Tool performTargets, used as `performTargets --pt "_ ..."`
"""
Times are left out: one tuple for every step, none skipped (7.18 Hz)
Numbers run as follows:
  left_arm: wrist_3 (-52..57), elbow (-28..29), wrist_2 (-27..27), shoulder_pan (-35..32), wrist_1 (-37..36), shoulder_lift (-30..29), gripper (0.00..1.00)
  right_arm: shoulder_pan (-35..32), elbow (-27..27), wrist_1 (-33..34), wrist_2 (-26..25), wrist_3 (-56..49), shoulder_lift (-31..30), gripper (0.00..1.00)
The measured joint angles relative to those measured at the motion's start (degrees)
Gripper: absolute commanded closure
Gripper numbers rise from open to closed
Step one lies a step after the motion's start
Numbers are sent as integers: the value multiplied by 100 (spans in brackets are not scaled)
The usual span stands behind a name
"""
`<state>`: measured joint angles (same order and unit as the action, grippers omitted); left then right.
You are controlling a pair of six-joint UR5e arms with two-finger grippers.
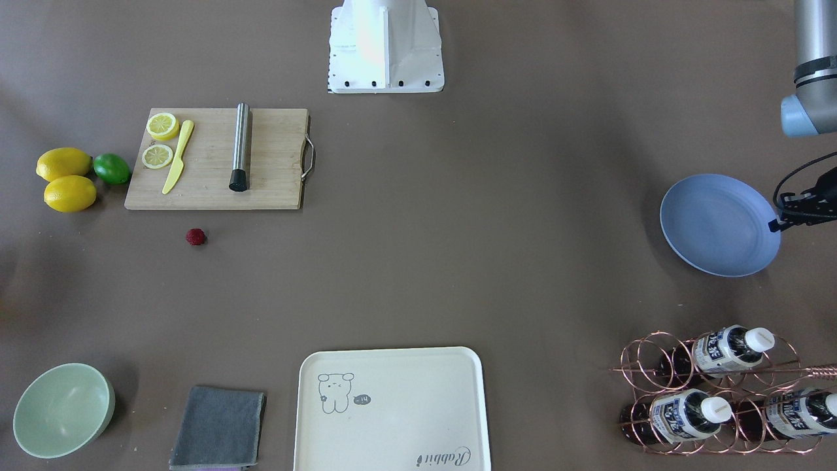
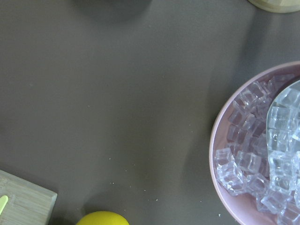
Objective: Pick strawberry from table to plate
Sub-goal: 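Push the blue plate to center with left gripper while right reaches strawberry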
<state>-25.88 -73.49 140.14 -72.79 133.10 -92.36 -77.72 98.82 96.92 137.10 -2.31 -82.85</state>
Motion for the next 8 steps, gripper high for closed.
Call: performTargets --pt "-566 -405 145 24 -86 -56 100 168 3 -14 -7 390 203 0" --pt "-1386 -947 185 218 -133 -97 100 388 7 -94 -13 835 398 0" --pt "-2259 -1463 94 582 -150 -148 100 622 9 -304 -18 1328 545 0" --pt "-3100 -1888 -164 1047 -152 -233 100 897 6 -644 -46 1940 664 0" --pt "-3866 -2179 -516 1554 -155 -392 100 1221 -2 -1074 -132 2689 755 0" --pt "-4559 -2318 -891 2034 -161 -663 100 1532 -18 -1516 -251 3353 796 0" --pt "-5155 -2366 -1311 2530 -213 -989 100 1861 -45 -1882 -446 3874 813 0" --pt "-5554 -2379 -1727 2959 -410 -1337 100 2214 -65 -2055 -719 4220 833 0"
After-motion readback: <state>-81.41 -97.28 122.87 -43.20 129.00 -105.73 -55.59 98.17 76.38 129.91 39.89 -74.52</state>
